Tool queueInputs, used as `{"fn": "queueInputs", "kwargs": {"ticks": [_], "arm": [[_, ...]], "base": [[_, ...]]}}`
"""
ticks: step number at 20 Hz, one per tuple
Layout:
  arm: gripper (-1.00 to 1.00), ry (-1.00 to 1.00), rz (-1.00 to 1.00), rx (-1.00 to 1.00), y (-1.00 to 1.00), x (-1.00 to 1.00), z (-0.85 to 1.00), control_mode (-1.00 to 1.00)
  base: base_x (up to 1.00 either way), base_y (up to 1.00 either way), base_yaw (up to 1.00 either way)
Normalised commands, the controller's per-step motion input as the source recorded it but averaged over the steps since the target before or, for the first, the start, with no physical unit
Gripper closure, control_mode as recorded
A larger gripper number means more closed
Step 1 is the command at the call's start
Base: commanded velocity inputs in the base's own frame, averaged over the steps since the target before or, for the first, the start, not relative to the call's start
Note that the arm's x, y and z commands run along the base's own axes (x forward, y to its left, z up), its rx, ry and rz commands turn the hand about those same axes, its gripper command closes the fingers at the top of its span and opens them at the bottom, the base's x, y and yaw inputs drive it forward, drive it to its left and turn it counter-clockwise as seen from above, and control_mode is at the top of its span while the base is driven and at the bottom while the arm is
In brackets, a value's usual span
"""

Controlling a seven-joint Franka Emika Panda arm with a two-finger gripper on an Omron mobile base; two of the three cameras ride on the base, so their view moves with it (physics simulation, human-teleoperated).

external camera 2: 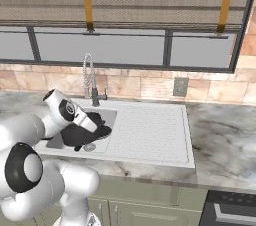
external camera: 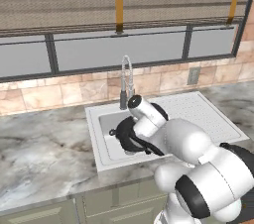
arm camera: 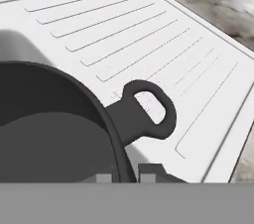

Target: Move the pot and pan from the stove into the sink.

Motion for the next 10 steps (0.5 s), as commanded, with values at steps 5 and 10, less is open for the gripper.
{"fn": "queueInputs", "kwargs": {"ticks": [5,10], "arm": [[1.0,0.02,-0.04,-0.05,0.1,0.46,-0.31,-1.0],[1.0,0.0,-0.05,-0.07,0.08,0.43,-0.29,-1.0]], "base": [[0.0,0.0,0.0],[0.0,0.0,0.0]]}}
